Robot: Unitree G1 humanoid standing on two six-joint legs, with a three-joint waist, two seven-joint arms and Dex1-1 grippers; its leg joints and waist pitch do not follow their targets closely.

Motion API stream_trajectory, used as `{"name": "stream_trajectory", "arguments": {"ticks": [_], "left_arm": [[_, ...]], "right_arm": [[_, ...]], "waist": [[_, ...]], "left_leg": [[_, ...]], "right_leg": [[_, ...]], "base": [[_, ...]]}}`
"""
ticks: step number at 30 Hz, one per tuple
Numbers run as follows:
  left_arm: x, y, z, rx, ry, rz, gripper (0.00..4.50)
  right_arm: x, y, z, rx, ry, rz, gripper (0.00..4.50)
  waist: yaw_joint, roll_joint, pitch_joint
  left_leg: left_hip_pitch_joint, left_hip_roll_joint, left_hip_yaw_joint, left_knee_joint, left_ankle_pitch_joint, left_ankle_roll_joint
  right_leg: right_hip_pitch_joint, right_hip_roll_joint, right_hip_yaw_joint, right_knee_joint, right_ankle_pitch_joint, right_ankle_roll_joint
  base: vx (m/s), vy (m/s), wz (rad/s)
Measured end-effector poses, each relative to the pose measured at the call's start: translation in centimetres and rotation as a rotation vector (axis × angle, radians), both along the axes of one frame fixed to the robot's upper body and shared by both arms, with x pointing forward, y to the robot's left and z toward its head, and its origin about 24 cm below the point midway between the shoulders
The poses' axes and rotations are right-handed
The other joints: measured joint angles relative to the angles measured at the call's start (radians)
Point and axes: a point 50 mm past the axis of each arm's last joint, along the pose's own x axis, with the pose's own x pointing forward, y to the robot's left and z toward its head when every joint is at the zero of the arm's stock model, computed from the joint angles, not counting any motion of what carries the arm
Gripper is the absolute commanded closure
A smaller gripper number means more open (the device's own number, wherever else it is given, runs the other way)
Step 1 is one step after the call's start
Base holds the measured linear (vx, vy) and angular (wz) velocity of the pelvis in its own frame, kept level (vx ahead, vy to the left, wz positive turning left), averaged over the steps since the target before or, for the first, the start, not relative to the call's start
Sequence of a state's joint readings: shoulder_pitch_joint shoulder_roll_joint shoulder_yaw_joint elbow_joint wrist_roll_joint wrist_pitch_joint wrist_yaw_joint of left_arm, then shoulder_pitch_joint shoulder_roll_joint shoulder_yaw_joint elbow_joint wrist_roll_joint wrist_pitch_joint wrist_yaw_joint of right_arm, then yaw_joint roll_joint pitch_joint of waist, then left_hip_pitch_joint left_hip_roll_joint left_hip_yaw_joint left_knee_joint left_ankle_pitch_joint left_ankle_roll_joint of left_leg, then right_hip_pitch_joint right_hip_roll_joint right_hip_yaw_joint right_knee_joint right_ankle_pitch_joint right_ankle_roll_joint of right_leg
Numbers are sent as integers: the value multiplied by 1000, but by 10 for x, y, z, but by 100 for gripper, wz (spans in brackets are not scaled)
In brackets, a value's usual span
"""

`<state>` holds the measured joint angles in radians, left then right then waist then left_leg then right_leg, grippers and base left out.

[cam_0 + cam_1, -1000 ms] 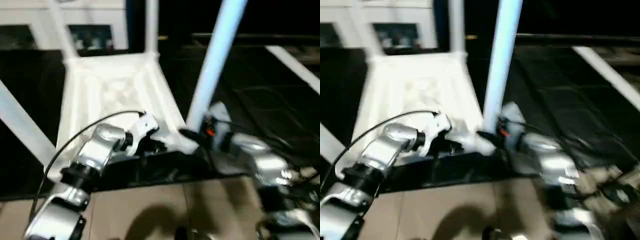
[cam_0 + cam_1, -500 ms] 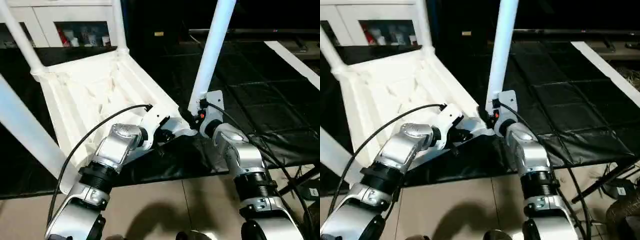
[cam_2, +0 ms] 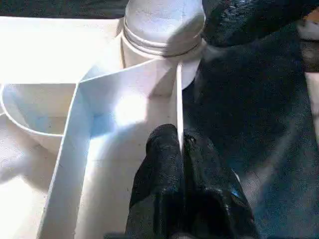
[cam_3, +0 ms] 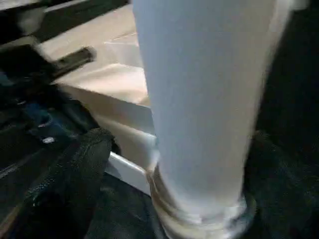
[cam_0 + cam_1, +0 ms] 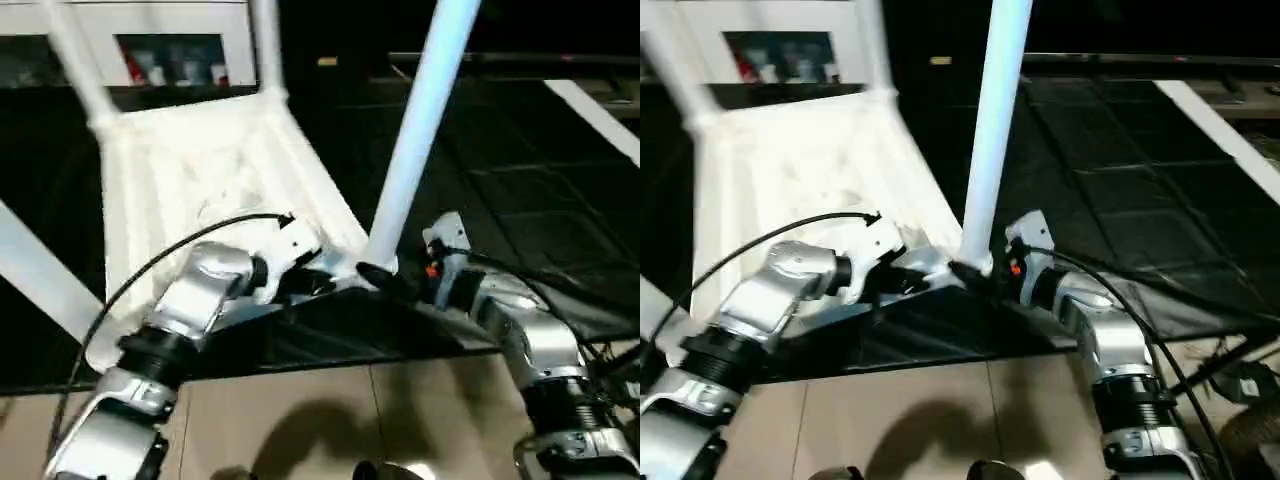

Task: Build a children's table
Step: Rotate leg to tighten

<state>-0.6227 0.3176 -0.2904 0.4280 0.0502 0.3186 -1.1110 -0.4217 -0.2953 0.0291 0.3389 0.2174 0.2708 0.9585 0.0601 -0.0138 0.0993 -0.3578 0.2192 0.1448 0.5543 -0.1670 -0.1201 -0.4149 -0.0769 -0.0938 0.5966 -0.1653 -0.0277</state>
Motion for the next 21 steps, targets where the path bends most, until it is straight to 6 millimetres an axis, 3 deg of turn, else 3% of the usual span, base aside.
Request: {"name": "stream_trajectory", "arguments": {"ticks": [7, 21], "left_arm": [[-7, 12, 1, 53, -19, -214, 450], [-14, 14, 2, 123, -1, -468, 450]], "right_arm": [[-13, -16, 11, -25, -3, 279, 7], [-26, -23, 9, -93, 91, 583, 132]], "waist": [[35, 0, 0], [55, -1, -1]], "left_leg": [[-1, 6, 12, 7, -1, 7], [0, 8, 20, 15, -1, 9]], "right_leg": [[0, -2, 1, -1, 0, 0], [1, -6, 2, 6, 0, 0]], "base": [[0, 0, 0], [0, 0, 0]]}}
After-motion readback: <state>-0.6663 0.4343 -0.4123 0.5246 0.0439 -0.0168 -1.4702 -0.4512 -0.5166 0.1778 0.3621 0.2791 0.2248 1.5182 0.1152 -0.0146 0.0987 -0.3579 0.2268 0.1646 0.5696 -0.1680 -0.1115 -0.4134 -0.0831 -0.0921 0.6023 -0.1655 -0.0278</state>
